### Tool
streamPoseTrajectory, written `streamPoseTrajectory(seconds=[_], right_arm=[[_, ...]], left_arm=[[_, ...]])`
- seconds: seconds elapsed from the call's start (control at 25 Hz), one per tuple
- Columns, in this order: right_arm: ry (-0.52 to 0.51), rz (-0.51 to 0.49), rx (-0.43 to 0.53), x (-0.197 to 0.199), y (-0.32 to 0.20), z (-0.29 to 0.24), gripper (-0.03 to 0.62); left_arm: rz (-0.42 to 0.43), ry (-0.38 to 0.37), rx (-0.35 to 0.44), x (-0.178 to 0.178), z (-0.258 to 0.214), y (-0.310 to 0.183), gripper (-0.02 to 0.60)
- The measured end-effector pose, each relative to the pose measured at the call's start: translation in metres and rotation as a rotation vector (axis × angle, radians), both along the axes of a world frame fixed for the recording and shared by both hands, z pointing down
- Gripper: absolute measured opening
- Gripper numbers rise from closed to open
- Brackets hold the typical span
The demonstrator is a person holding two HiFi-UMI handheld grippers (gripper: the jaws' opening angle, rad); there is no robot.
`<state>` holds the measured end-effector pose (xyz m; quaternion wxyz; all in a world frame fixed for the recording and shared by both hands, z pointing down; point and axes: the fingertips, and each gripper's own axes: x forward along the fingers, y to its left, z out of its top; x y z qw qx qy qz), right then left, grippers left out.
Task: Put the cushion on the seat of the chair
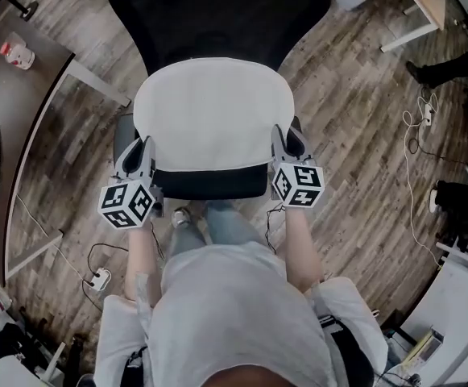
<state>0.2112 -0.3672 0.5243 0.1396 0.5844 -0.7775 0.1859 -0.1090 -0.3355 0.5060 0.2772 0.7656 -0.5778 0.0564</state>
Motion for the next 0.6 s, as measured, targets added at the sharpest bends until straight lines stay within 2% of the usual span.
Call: streamPoseTrajectory(seconds=[0.6], right_arm=[[0.040,-0.033,-0.225,0.002,-0.002,0.113,0.063]], left_arm=[[-0.019,-0.038,-0.228,0.004,0.111,-0.001,0.049]])
